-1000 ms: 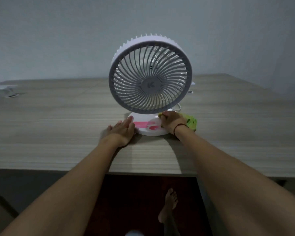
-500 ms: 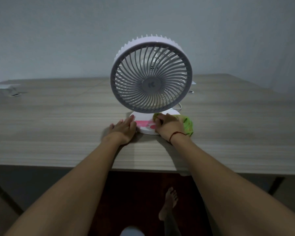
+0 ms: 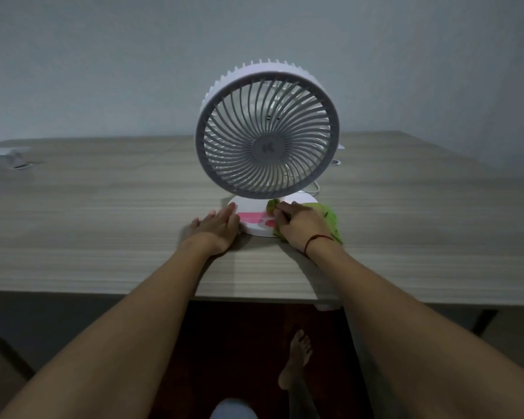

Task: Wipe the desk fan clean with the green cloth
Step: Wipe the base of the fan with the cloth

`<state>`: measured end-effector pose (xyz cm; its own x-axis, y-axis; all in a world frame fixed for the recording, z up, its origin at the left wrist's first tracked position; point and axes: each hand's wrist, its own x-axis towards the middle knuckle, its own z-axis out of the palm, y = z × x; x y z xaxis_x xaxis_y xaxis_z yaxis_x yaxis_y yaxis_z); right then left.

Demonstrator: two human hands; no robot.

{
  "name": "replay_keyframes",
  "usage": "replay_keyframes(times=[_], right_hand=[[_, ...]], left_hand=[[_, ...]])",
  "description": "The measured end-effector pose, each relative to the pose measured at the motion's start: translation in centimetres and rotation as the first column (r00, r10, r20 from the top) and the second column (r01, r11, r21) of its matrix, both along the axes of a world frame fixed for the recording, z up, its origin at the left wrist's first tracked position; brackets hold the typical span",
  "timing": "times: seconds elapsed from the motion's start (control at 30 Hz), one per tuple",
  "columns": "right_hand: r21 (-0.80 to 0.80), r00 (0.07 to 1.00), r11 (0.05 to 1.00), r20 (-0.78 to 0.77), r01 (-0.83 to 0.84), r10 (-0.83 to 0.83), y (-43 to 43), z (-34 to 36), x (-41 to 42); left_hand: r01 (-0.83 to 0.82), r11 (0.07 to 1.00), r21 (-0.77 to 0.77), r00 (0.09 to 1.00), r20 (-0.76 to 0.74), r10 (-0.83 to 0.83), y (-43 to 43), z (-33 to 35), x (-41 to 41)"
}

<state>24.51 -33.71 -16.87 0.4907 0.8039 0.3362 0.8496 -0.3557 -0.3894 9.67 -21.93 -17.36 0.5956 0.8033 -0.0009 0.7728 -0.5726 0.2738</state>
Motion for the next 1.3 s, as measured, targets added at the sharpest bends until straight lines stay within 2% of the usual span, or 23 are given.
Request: replay_keyframes(times=[0.17, 0.23, 0.4, 0.5, 0.57, 0.63, 0.7, 0.8, 0.9, 1.07, 1.13, 1.2, 1.3], right_hand=[[0.008, 0.977, 0.978, -0.058, 0.208, -0.207, -0.4, 0.0, 3.3], [0.013, 0.983, 0.985, -0.072, 0.172, -0.171, 0.6, 0.0, 2.0], [-0.017, 0.999, 0.999, 0.005, -0.037, 0.037, 0.3, -0.3, 0.2], [-0.058, 0.999, 0.997, -0.01, 0.05, -0.051, -0.6, -0.2, 3.2], [-0.029, 0.987, 0.989, -0.065, 0.142, -0.144, 0.0, -0.1, 4.3], [-0.01, 0.982, 0.988, -0.109, 0.153, -0.153, 1.3, 0.0, 3.7], [-0.01, 0.988, 0.995, -0.119, 0.095, -0.095, 1.9, 0.1, 2.1], [0.043, 0.998, 0.998, -0.043, -0.046, 0.048, 0.8, -0.4, 0.6], [0.065, 0.987, 0.988, -0.059, -0.143, 0.147, -1.1, -0.8, 1.7], [0.023, 0.986, 0.997, -0.156, 0.067, -0.063, -0.4, -0.2, 4.4], [0.019, 0.979, 0.995, -0.179, 0.103, -0.098, 1.0, -0.2, 3.9], [0.055, 0.98, 0.994, -0.185, 0.09, -0.079, 1.5, -0.4, 3.4], [0.098, 0.989, 0.995, -0.143, -0.02, 0.034, -0.2, -0.4, 2.3]], left_hand=[[-0.003, 1.0, 0.016, 1.0, 0.001, 0.003, -0.2, 0.0, 0.2], [-0.002, 1.0, 0.02, 1.0, 0.0, 0.002, -0.3, 0.1, 0.2], [-0.007, 1.0, 0.022, 1.0, -0.019, 0.008, 0.0, -0.1, -0.1], [-0.011, 1.0, 0.023, 1.0, -0.016, 0.011, 0.1, -0.2, 0.0], [-0.01, 1.0, 0.028, 1.0, -0.01, 0.011, -0.2, -0.2, 0.1], [-0.002, 0.999, 0.034, 1.0, -0.014, 0.002, -0.3, -0.1, 0.1], [0.003, 0.999, 0.034, 1.0, -0.022, -0.002, -0.3, -0.1, 0.0], [0.014, 0.999, 0.031, 1.0, -0.026, -0.014, -0.3, 0.0, -0.1], [0.016, 0.999, 0.03, 0.999, -0.031, -0.015, -0.2, -0.2, -0.2], [0.0, 1.0, 0.018, 1.0, -0.029, 0.001, 0.2, -0.5, 0.1], [-0.003, 1.0, 0.016, 0.999, -0.036, 0.004, 0.4, -0.7, 0.3], [-0.001, 0.999, 0.032, 1.0, -0.03, 0.002, 0.5, -0.8, 0.4], [0.009, 1.0, 0.024, 1.0, -0.03, -0.008, 0.8, -0.7, 0.4]])
